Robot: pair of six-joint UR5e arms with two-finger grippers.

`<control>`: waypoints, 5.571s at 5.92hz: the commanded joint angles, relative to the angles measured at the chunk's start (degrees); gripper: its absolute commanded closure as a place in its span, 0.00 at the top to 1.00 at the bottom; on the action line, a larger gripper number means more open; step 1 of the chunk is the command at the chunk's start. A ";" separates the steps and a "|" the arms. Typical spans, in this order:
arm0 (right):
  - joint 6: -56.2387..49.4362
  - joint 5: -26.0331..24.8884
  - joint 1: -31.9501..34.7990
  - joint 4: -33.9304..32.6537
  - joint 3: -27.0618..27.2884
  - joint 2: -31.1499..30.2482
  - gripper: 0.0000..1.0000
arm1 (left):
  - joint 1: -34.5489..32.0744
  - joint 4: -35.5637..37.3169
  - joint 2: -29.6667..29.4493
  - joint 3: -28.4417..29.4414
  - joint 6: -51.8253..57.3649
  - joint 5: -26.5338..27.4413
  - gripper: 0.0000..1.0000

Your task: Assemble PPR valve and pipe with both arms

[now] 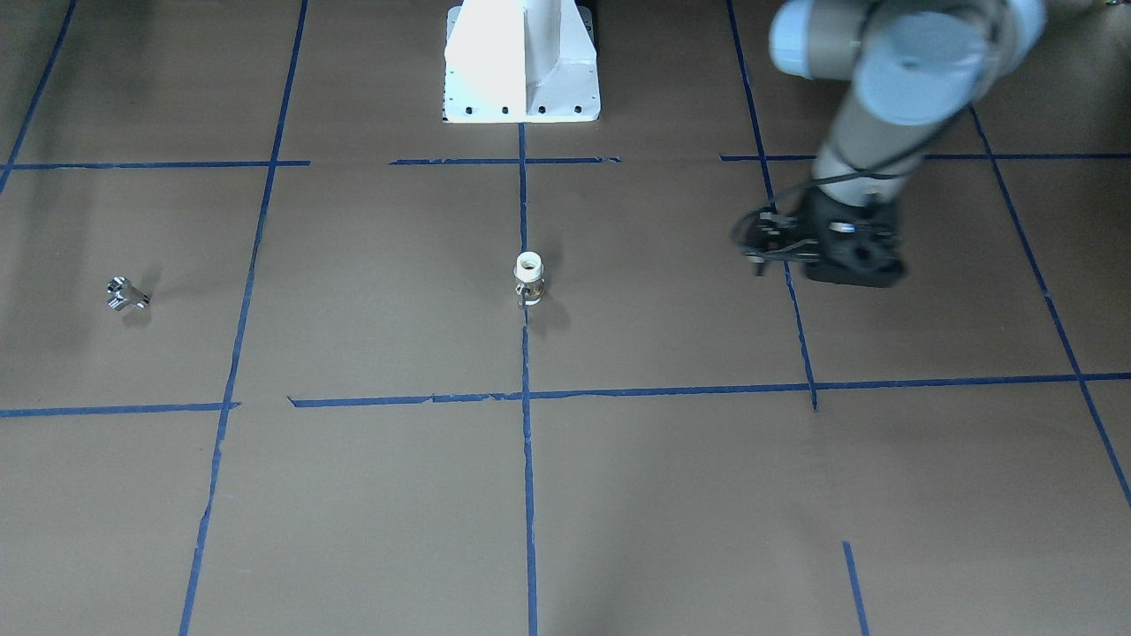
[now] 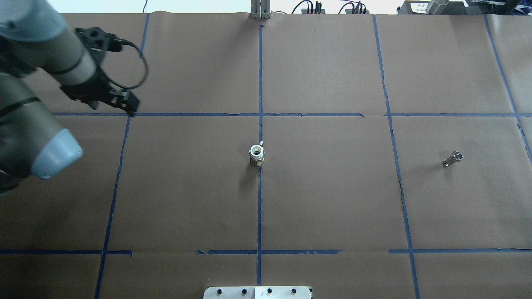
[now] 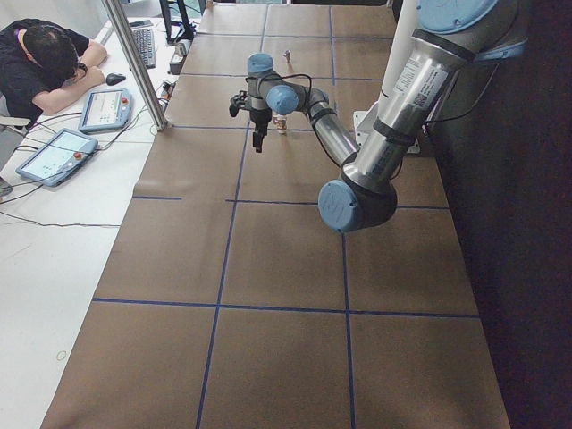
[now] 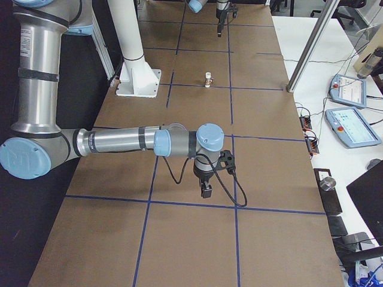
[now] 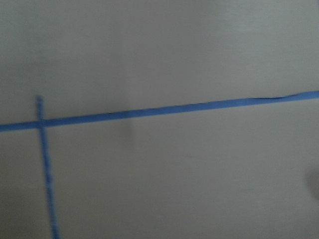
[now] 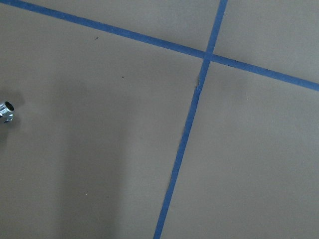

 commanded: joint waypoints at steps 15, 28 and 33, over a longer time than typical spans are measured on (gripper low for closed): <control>43.54 -8.90 -33.07 33.44 -5.12 4.39 1.00 | -34.80 -7.37 28.04 10.49 38.86 -13.79 1.00; 46.15 -8.19 -34.28 -2.63 6.48 28.49 0.00 | -34.80 -7.37 27.95 10.41 37.63 -13.70 1.00; 83.85 -16.43 -48.96 -5.76 -6.15 54.62 0.00 | -34.80 -7.37 28.04 10.41 37.63 -13.70 1.00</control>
